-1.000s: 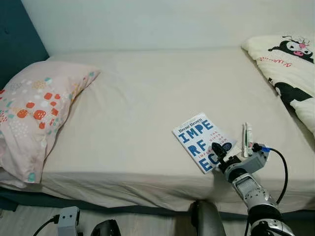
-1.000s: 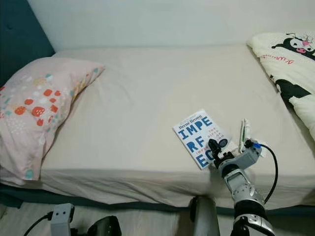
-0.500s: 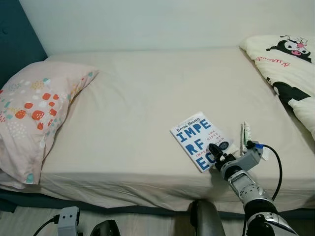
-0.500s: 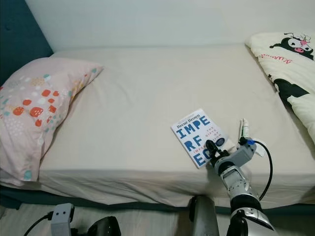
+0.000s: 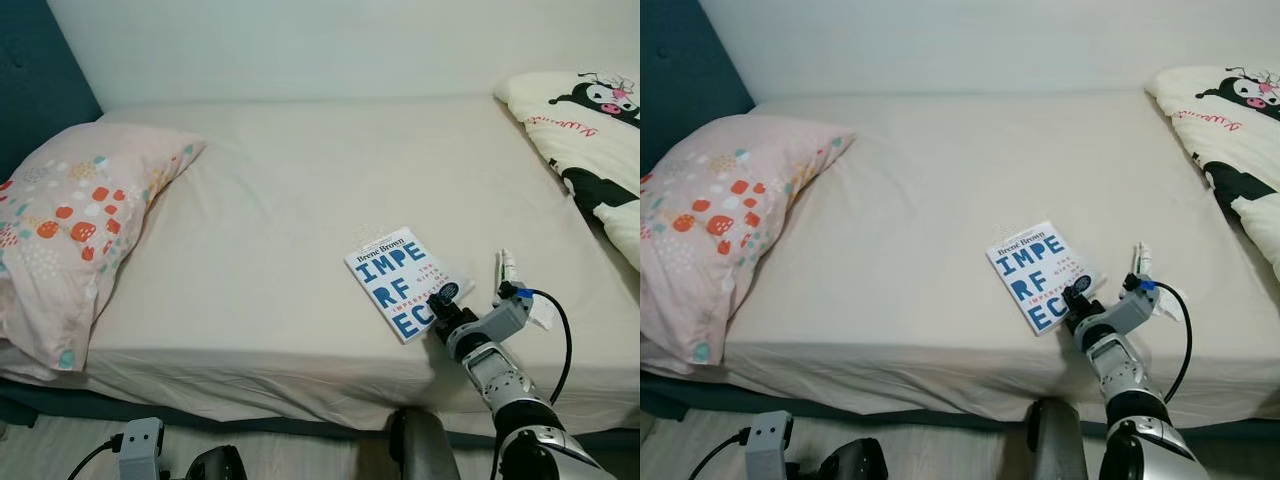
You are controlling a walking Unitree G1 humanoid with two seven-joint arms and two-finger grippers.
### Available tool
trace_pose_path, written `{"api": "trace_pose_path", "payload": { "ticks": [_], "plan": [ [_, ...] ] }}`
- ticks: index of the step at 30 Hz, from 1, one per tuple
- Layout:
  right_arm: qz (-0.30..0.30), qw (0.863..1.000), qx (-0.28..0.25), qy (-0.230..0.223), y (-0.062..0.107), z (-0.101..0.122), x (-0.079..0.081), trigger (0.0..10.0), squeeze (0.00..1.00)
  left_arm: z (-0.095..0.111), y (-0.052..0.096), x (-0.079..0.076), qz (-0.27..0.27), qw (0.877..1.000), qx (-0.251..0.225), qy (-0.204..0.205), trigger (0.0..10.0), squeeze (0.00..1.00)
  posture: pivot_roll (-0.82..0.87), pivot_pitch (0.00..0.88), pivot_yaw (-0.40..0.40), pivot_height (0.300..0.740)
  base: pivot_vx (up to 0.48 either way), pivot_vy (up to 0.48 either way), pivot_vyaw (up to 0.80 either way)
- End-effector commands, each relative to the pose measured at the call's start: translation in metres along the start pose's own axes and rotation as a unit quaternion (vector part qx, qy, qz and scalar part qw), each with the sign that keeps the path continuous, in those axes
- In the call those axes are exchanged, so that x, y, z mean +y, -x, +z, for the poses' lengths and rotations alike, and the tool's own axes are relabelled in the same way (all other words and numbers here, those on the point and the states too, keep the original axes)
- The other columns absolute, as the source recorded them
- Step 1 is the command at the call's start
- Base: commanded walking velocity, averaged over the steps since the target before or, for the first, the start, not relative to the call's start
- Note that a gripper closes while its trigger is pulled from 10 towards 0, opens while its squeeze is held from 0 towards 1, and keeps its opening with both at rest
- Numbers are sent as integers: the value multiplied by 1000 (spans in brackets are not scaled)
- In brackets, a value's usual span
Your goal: Clean up the room
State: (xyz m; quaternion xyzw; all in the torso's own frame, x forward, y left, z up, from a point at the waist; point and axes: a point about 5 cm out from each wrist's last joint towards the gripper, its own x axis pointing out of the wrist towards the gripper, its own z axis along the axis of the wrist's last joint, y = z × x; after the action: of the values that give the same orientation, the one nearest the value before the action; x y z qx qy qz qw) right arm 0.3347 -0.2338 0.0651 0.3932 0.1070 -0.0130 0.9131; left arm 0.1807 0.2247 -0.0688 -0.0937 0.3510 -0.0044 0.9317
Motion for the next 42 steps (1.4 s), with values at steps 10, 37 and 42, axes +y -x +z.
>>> {"api": "trace_pose_path", "payload": {
  "ticks": [10, 37, 42],
  "plan": [
    [172, 983, -54, 42, -8, 23, 48, 0, 0, 12, 1, 21, 83, 995, -11, 60, 10000, 0, -38, 110, 54, 506, 0, 0, 0],
    [171, 983, -19, 67, -1, -1, 38, 0, 0, 5, -8, 5, 96, 993, 45, 59, 10000, 0, -50, 91, 60, 600, -70, 0, 0],
    [167, 984, -17, 67, 1, -2, 35, 0, 0, -1, -7, 2, 89, 993, 51, 51, 10000, 0, -51, 91, 61, 615, -94, 0, 0]
  ]
}}
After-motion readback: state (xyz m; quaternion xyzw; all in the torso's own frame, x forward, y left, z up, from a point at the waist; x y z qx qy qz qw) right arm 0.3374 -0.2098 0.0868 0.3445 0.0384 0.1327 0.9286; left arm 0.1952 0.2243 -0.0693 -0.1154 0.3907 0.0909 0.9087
